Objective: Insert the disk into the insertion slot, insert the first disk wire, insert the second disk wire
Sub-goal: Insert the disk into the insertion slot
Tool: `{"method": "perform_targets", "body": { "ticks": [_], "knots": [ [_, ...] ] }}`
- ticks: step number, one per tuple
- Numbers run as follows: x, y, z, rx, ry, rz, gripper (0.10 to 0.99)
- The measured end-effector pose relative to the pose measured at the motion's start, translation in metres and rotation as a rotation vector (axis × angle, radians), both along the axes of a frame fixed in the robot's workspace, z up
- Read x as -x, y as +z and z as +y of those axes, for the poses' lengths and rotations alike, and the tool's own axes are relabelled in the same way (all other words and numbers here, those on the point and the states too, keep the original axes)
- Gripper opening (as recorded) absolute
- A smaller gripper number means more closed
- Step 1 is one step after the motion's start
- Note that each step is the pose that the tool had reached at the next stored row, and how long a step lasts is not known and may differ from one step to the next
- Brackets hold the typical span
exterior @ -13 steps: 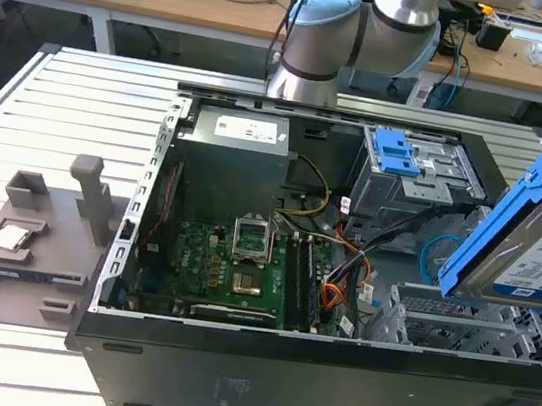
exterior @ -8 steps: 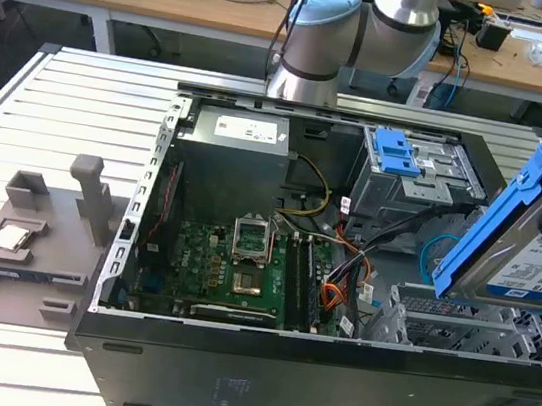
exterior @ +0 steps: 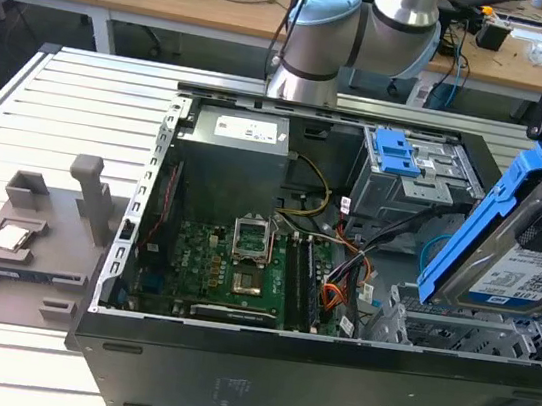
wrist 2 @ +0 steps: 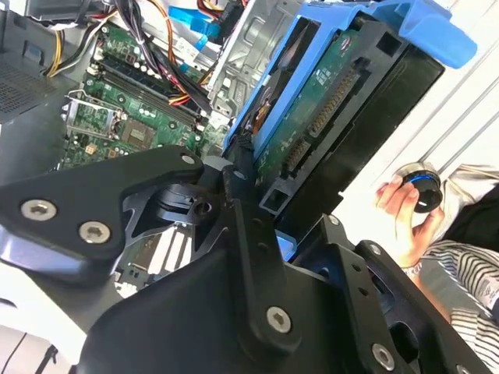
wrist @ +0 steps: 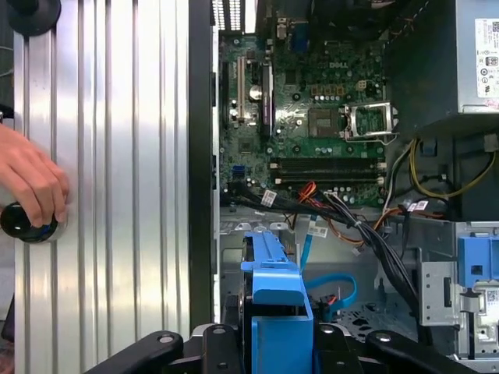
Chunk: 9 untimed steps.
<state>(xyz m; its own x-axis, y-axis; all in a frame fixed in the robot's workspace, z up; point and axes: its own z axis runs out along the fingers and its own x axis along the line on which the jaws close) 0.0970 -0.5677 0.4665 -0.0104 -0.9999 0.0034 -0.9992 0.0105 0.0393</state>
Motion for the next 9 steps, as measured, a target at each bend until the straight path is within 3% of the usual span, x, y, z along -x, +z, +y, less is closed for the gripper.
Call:
{"method": "perform_targets", "body": {
  "ticks": [2,5,9],
  "knots": [
    [0.0000,-0.0055,0.0023,0.000,0.011,-0.0001,0.361],
    [-0.0007,-0.0123,0.0111,0.000,0.022,0.0000,0.361],
    [-0.0027,-0.0161,0.0138,0.000,0.025,-0.0001,0.361]
  ]
}}
